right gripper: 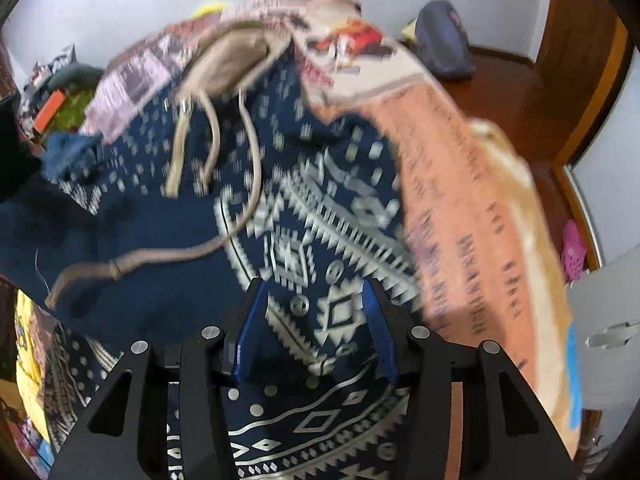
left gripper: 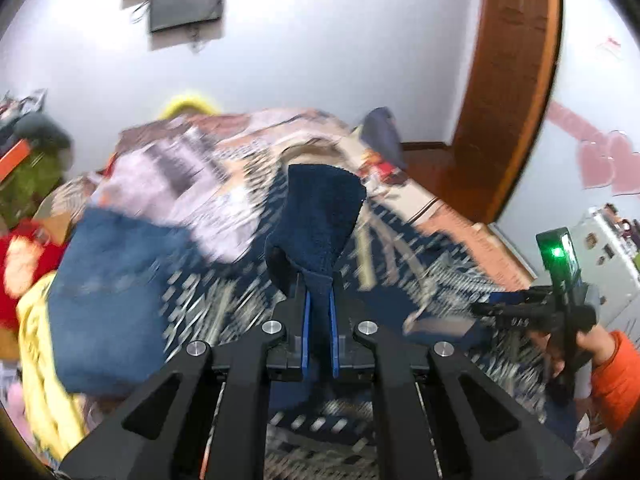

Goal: Fold large clothes

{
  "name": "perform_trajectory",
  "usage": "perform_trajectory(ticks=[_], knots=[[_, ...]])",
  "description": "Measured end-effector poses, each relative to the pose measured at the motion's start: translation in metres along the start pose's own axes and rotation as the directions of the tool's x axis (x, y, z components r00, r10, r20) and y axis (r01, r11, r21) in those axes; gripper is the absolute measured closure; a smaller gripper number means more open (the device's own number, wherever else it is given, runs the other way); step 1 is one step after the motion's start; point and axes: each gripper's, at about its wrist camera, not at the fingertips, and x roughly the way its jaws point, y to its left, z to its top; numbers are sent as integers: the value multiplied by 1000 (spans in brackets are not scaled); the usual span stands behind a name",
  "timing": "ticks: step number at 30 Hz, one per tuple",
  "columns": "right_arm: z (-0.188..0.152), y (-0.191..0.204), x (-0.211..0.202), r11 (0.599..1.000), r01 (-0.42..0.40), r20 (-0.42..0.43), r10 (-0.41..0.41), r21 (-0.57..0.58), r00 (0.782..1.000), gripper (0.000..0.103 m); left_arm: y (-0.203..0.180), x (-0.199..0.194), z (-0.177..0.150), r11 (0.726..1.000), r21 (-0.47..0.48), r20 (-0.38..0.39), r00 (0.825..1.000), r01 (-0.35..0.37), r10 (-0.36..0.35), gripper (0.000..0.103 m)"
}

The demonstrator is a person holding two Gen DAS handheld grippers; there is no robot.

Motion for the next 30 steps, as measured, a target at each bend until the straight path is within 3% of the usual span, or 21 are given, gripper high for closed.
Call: perform_trajectory(ticks=[5,9,11,12,15,18,20,24,30], knots=[[-13,13,7,997,44,6,-43,-63,999,55,39,11,-56,993,-114,-137,991,-30,14,96],[-19,22,5,992,70,2,-70,-101,998,48,60,22,-96,979,-199,-223,975,-49,3,93],[-22,26,4,990,88,5,-88,-115,996,47,64,25,-108,974,-206,-253,966,-96,42,87],[-23,27,4,989,94,6,-94,-116,996,47,67,26,-115,972,-207,-266,962,-115,57,80],[-28,27,2,990,98,2,-98,-103,995,47,73,24,-131,965,-213,-293,952,-154,87,77],[-28,26,1,991,93,-9,-95,-94,995,47,77,21,-137,965,-154,-324,933,-214,155,76],[-27,25,0,992,87,-24,-89,-89,996,47,80,13,-138,968,-146,-322,935,-205,149,71],[-21,23,-6,995,68,-46,-71,-71,996,47,78,-10,-118,971,-120,-251,953,-206,171,49],[3,20,-34,999,25,17,-25,-34,1000,47,69,-21,-62,979,-76,-127,976,-190,179,38]])
